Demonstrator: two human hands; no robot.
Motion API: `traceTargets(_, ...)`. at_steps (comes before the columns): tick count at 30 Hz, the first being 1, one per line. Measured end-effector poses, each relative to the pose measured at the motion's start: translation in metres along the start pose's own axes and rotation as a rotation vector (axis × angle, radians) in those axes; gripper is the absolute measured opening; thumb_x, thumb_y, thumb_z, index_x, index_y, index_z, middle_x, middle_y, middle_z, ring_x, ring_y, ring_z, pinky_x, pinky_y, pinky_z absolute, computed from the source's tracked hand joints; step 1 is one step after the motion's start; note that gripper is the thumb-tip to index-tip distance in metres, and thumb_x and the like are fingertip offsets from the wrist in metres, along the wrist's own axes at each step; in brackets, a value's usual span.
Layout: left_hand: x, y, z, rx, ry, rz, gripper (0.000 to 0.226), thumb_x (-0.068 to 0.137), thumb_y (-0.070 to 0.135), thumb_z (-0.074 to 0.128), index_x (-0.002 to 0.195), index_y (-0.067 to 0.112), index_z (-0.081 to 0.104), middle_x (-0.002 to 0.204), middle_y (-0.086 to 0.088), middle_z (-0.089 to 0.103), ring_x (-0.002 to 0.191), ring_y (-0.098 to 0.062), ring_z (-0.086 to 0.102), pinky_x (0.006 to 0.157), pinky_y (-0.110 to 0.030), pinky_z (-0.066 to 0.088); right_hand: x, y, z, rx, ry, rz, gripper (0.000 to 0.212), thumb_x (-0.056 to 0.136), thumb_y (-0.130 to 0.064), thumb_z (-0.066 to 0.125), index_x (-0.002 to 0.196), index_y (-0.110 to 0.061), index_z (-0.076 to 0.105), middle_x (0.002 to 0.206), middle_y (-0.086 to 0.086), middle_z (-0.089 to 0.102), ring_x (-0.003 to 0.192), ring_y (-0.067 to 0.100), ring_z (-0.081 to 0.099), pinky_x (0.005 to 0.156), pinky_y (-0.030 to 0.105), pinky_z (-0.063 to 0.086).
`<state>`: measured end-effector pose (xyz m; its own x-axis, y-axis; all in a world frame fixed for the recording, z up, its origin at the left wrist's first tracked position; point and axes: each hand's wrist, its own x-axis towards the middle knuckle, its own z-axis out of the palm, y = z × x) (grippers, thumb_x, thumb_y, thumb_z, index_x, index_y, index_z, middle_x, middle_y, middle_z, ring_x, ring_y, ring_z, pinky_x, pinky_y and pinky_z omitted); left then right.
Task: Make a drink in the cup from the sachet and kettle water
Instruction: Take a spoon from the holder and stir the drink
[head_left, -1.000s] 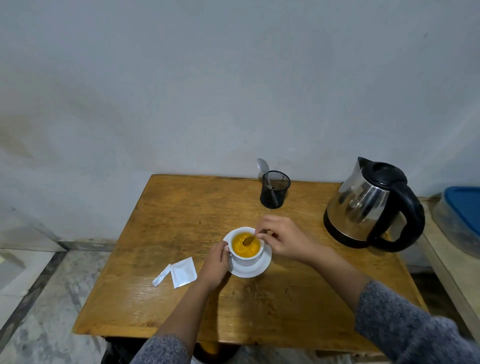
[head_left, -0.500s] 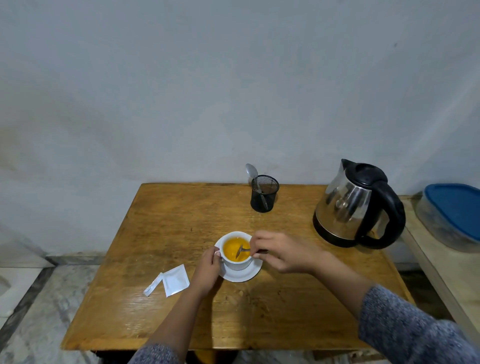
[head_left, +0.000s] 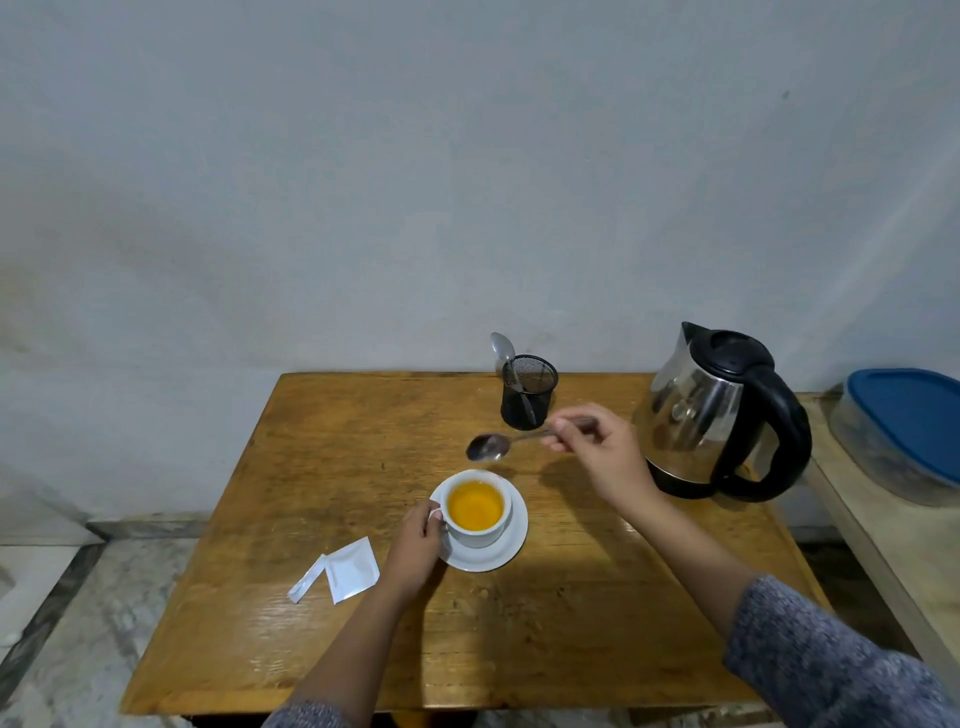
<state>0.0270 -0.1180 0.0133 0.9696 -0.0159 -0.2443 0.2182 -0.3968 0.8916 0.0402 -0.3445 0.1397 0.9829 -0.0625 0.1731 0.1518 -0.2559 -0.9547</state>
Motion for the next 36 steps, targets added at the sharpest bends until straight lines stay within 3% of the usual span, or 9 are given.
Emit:
traceTargets(3,0.0,0.0,-0.001,-0.002,0.007,0.0,0.016,0.096,0.024,0.039,0.103,0.021,0.054,0.111,-0.008,0.058,0.1,-0.016,0.054,0.085,-0.03,0.043,-0.004,0.015,-0.004,0.355,0.25,0.331,0.012,0.091,-0.001,0.056,0.099,0.001,0.064,0.088,0.016,0.068,0.067,0.009,0.071,0.062,0.012,0.057)
traceTargets(7,-0.002,0.0,-0.001,-0.019,0.007,0.007,0.017,0.096,0.025,0.04,0.104,0.021,0.054,0.111,-0.006,0.058,0.099,-0.013,0.054,0.084,-0.028,0.042,-0.019,0.04,-0.008,0.706,0.512,0.647,0.021,0.092,0.005,0.05,0.111,0.009,0.058,0.097,0.021,0.065,0.081,0.023,0.068,0.057,0.014,0.058)
traceTargets(10,-0.002,-0.002,-0.002,-0.011,0.015,0.016,0.018,0.096,0.026,0.04,0.103,0.02,0.055,0.109,-0.007,0.059,0.098,-0.014,0.055,0.082,-0.028,0.042,-0.028,0.063,-0.006,0.686,0.55,0.778,0.022,0.091,0.008,0.049,0.111,0.006,0.058,0.106,0.024,0.062,0.085,0.024,0.067,0.058,0.017,0.06)
traceTargets(15,-0.001,-0.005,-0.002,-0.004,0.01,0.015,0.02,0.096,0.027,0.039,0.105,0.02,0.056,0.11,-0.007,0.059,0.101,-0.016,0.055,0.083,-0.029,0.041,-0.043,0.095,0.007,0.429,0.446,0.959,0.018,0.089,0.006,0.051,0.091,-0.008,0.063,0.093,0.014,0.063,0.087,0.025,0.062,0.086,0.035,0.053)
traceTargets(19,-0.002,-0.005,-0.002,0.009,0.021,0.036,0.021,0.096,0.027,0.039,0.103,0.019,0.057,0.108,-0.007,0.06,0.097,-0.014,0.055,0.079,-0.027,0.041,-0.056,0.101,0.017,-0.028,0.262,0.92,0.02,0.086,-0.002,0.058,0.101,-0.011,0.067,0.095,0.007,0.066,0.08,0.021,0.058,0.059,0.028,0.047)
traceTargets(24,-0.005,-0.001,-0.003,0.021,0.034,0.04,0.021,0.097,0.027,0.037,0.103,0.021,0.056,0.107,-0.005,0.06,0.095,-0.01,0.054,0.074,-0.019,0.043,-0.065,0.104,0.023,-0.355,0.039,0.759,0.027,0.08,0.007,0.064,0.104,-0.006,0.061,0.1,0.008,0.061,0.084,0.02,0.056,0.049,0.02,0.04)
traceTargets(31,-0.006,0.001,-0.002,0.027,0.021,0.018,0.02,0.097,0.027,0.037,0.105,0.023,0.054,0.113,-0.006,0.059,0.101,-0.015,0.054,0.083,-0.028,0.04,-0.066,0.107,0.029,-0.515,-0.043,0.647,0.025,0.078,0.011,0.06,0.098,-0.002,0.064,0.086,0.005,0.057,0.078,0.018,0.054,0.053,0.019,0.041)
traceTargets(33,-0.008,0.003,-0.003,0.016,0.015,0.028,0.024,0.097,0.027,0.036,0.113,0.023,0.054,0.118,-0.004,0.056,0.108,-0.015,0.052,0.088,-0.027,0.038,-0.066,0.109,0.029,-0.561,-0.066,0.625,0.027,0.077,0.009,0.061,0.102,-0.002,0.065,0.091,0.007,0.059,0.082,0.019,0.055,0.054,0.017,0.039)
traceTargets(36,-0.018,0.002,-0.004,-0.005,0.087,0.072,0.038,0.098,0.028,0.033,0.134,0.021,0.043,0.132,0.002,0.043,0.124,-0.01,0.039,0.101,-0.026,0.029,-0.066,0.11,0.029,-0.589,-0.115,0.605,0.028,0.081,0.002,0.062,0.108,-0.006,0.063,0.107,0.01,0.059,0.096,0.022,0.056,0.073,0.025,0.047)
